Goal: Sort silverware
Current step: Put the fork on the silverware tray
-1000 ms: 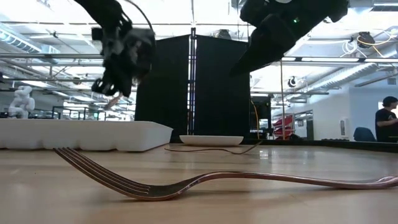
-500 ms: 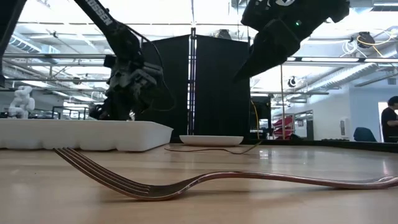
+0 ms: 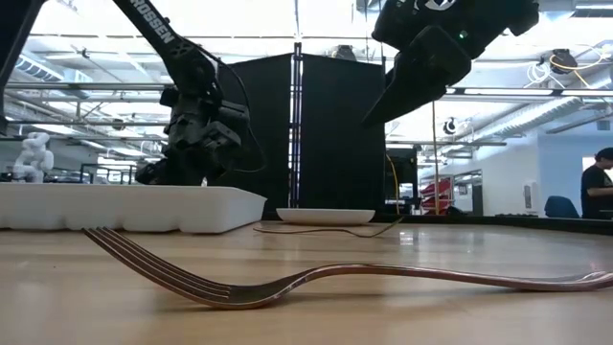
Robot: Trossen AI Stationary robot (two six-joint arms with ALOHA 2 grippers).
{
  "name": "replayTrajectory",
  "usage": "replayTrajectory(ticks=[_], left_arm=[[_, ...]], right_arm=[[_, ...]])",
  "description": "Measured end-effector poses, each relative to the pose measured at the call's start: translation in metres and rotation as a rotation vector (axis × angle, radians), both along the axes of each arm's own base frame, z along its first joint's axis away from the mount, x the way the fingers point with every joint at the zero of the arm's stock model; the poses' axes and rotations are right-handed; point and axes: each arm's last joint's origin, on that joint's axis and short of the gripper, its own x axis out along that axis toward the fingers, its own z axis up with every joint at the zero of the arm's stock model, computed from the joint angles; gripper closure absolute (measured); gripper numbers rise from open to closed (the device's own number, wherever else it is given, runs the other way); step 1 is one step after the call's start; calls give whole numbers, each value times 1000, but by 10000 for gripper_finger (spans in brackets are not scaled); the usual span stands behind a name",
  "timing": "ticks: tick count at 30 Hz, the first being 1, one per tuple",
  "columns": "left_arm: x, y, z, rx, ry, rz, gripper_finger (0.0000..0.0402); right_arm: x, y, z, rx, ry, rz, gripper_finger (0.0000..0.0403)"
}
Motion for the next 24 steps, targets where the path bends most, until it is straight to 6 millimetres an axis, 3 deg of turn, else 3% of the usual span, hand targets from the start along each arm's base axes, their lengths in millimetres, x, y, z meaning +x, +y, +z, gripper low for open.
replayTrajectory(ticks=[6,14,19,24], left_arm=[[-4,9,11,-15,-7,-34,239],[-7,8,52,20,-42,-68,231],[-15,-17,91,109,-118,-135,231],[-22,-60,131,352,-206,-230,231]], right_arm=[[0,0,0,-3,-1,0,190],[-1,1,-1,-5,15,1,190],[-10,12,-4,-11,117,35,190],[-14,30,16,45,168,44,190]])
